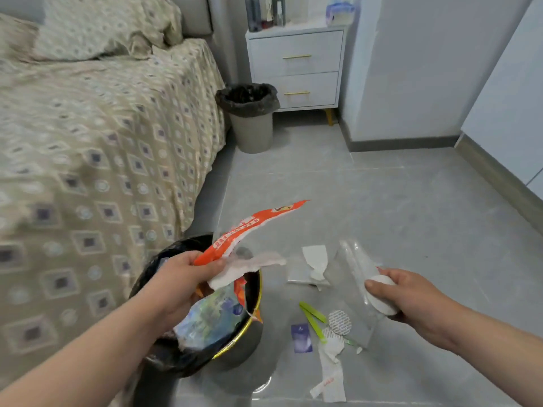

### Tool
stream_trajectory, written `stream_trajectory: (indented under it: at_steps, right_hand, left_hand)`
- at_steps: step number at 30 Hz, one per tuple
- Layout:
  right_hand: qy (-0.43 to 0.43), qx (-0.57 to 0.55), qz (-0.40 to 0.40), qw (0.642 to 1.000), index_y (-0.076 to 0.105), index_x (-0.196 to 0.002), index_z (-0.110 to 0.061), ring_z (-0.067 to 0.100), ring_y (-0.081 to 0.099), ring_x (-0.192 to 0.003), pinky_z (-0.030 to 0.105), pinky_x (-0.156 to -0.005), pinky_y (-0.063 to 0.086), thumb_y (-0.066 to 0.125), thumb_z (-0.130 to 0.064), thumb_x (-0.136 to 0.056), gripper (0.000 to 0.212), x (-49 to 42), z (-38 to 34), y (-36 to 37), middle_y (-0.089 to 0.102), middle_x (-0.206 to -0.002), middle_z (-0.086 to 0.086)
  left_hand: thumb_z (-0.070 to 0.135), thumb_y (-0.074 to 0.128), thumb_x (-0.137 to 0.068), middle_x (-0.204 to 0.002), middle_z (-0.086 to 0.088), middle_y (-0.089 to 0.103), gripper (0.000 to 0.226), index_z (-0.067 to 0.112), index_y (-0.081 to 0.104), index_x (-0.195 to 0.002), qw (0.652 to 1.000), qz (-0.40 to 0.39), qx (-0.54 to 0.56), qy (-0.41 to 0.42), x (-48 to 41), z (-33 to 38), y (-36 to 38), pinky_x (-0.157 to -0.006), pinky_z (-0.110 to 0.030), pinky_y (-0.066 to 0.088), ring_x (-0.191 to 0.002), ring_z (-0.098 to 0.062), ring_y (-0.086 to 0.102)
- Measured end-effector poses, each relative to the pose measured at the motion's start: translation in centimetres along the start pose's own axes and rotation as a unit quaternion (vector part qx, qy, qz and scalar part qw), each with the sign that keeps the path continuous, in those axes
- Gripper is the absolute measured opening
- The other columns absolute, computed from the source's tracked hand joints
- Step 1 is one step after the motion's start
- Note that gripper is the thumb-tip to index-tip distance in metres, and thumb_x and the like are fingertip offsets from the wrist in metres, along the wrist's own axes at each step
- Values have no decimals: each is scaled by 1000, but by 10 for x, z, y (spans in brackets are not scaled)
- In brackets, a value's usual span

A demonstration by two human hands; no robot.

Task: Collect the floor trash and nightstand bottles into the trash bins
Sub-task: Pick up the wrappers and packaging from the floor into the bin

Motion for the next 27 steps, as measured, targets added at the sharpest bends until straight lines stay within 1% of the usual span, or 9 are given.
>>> stream_trajectory:
  at_steps: [3,6,10,13,16,19,23,25,27]
  right_hand:
    - [0,-4,-1,1000,66,-108,-12,17,67,-70,27,-61,52,67,-12,-84,23,-3,3,2,72,-93,4]
    - [7,6,-7,1000,64,-114,-17,21,66,-77,31,-68,52,71,-15,-81,34,-9,11,4,71,-103,7]
    - [29,44,-7,999,70,-99,-15,26,70,-73,34,-68,56,90,-58,-15,96,-10,16,14,74,-93,13]
    - [45,39,4,998,69,-96,-12,29,68,-73,32,-65,55,85,-62,2,111,-12,21,19,72,-94,15]
    - [53,33,-2,998,68,-100,-11,26,67,-69,33,-67,54,92,-47,-39,75,-6,17,29,71,-94,15]
    - [61,26,-41,997,63,-104,0,25,62,-64,32,-66,48,64,-7,-85,21,-3,9,38,67,-89,17]
    - [19,34,-65,997,64,-99,2,28,60,-76,41,-71,53,74,-15,-73,33,14,-27,52,65,-90,27]
    - [-40,53,-80,995,64,-83,1,24,60,-67,31,-58,51,86,-24,-52,46,27,-53,65,62,-74,23]
    - [-107,93,-96,985,65,-65,-6,14,53,-55,20,-47,43,80,-17,-58,19,42,-80,92,57,-61,9]
  left_hand:
    - [2,68,-78,-86,-15,73,16,-2,67,-93,998,52,10,-32,12,-22,-51,-64,-30,52,-73,-22,66]
    - [15,84,-56,-64,-10,66,38,-4,64,-81,978,150,-142,-38,9,-41,-87,-58,-30,39,-60,-22,57]
    - [12,70,-71,-51,-1,53,29,11,50,-51,887,213,-409,31,-8,-44,-88,-47,-29,29,-54,-20,50]
    - [32,66,-74,-80,-5,67,22,16,52,-66,825,163,-539,42,-26,-49,-73,-59,-29,40,-80,-26,63]
    - [39,55,-80,-102,-6,65,26,18,60,-92,772,106,-626,35,-40,-60,-60,-75,-31,47,-95,-26,62]
    - [59,51,-76,-112,0,57,48,25,51,-110,757,119,-638,72,-33,-61,-60,-82,-35,47,-104,-23,56]
    - [74,37,-66,-140,2,40,90,24,34,-141,779,171,-578,173,-6,-62,-84,-106,-34,34,-130,-20,38]
    - [75,26,-69,-147,0,37,92,22,35,-143,787,191,-554,193,3,-71,-99,-113,-33,24,-138,-18,30]
    - [72,19,-74,-151,-1,34,88,20,33,-144,820,186,-510,180,7,-85,-112,-115,-31,17,-143,-15,21]
Point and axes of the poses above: each hand's wrist, its own x-axis away from the middle knuckle, its own y-axis out of the palm, z = x × y, the point moved 2 cm from there along -x, towards the middle knuckle
